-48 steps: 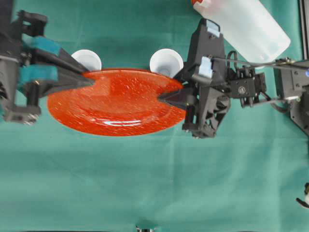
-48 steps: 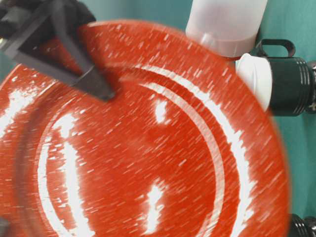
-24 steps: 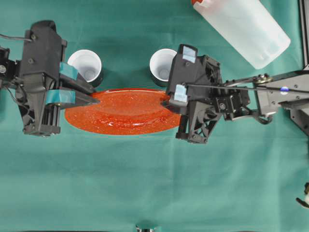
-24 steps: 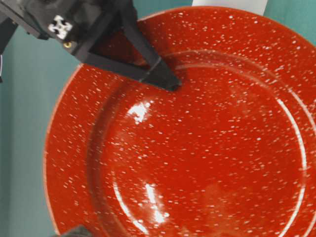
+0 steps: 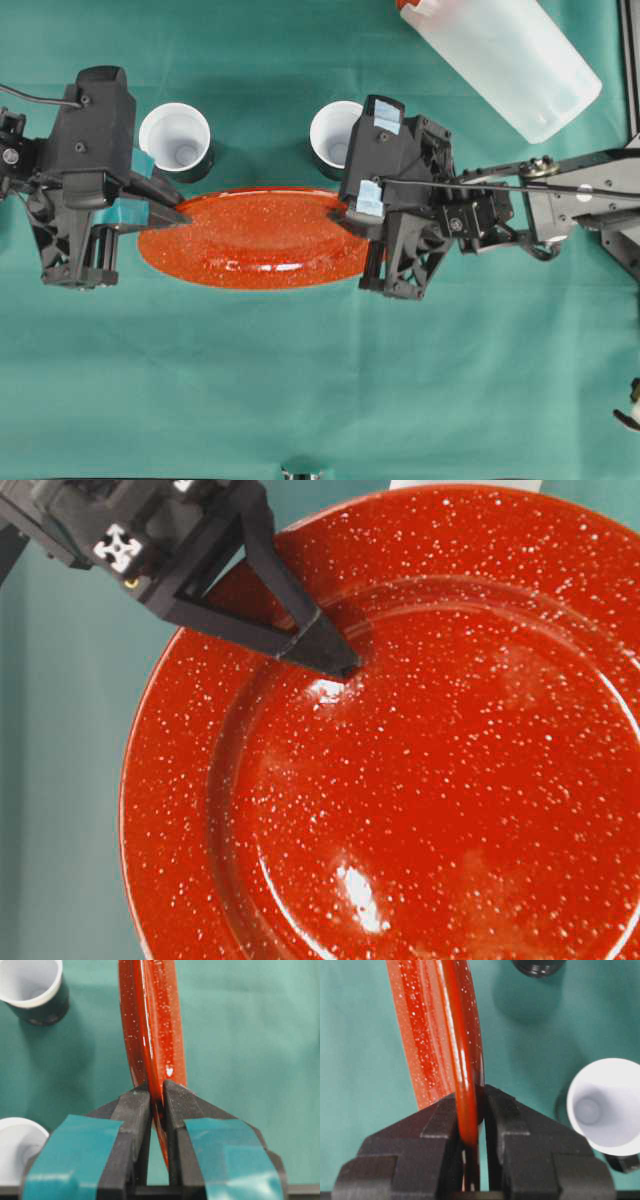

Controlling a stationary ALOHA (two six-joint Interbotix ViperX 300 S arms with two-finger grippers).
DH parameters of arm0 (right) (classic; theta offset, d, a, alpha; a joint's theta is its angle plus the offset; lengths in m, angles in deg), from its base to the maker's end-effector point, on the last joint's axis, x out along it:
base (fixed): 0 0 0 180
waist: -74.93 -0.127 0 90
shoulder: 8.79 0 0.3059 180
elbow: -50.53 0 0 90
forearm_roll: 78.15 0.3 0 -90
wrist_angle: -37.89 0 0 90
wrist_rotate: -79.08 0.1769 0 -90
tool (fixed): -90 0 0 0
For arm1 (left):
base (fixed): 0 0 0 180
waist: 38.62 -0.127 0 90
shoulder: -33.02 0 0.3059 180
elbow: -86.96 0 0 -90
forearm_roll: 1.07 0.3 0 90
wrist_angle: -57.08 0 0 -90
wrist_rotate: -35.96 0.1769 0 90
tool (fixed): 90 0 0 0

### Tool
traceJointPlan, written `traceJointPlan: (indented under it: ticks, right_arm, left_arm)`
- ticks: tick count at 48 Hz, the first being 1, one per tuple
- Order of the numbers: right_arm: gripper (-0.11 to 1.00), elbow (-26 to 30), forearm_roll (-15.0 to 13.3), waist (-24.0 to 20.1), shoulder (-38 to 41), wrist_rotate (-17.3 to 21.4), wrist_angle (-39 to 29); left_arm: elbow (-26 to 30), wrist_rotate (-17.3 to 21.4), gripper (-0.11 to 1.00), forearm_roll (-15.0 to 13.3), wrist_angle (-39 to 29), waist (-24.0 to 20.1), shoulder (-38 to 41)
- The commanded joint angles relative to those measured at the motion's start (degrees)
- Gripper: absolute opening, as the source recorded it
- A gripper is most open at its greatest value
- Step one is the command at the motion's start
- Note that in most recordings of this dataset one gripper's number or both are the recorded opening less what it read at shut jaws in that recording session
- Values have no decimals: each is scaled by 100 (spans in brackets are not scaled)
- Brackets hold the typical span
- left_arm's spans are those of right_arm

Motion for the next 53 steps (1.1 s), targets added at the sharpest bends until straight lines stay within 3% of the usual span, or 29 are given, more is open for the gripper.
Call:
traceJointPlan:
  ticks: [1,5,10,19,25,30,34,53]
  right_arm:
    - [11,176,281,-79,-53,35,396]
    - [11,158,765,-123,-62,79,844]
    - [11,158,1134,-149,-53,79,1239]
    - [11,132,1679,-105,-35,149,1169]
    - [11,123,1758,-132,88,167,1072]
    - [11,123,1793,-185,272,176,1063]
    - [11,123,1828,-229,404,185,1063]
    - [10,44,1986,-325,800,176,1037]
  left_arm:
    - [123,-62,5,-35,35,123,-35]
    - [141,-272,6,-44,35,158,-35]
    - [141,-686,7,-44,35,193,-44]
    - [141,-1512,17,-44,35,272,-35]
    - [105,-1960,39,-44,35,308,-18]
    - [35,-2013,66,-44,35,448,62]
    - [-18,-2013,80,-35,79,633,123]
    - [-123,-2030,81,-18,79,817,53]
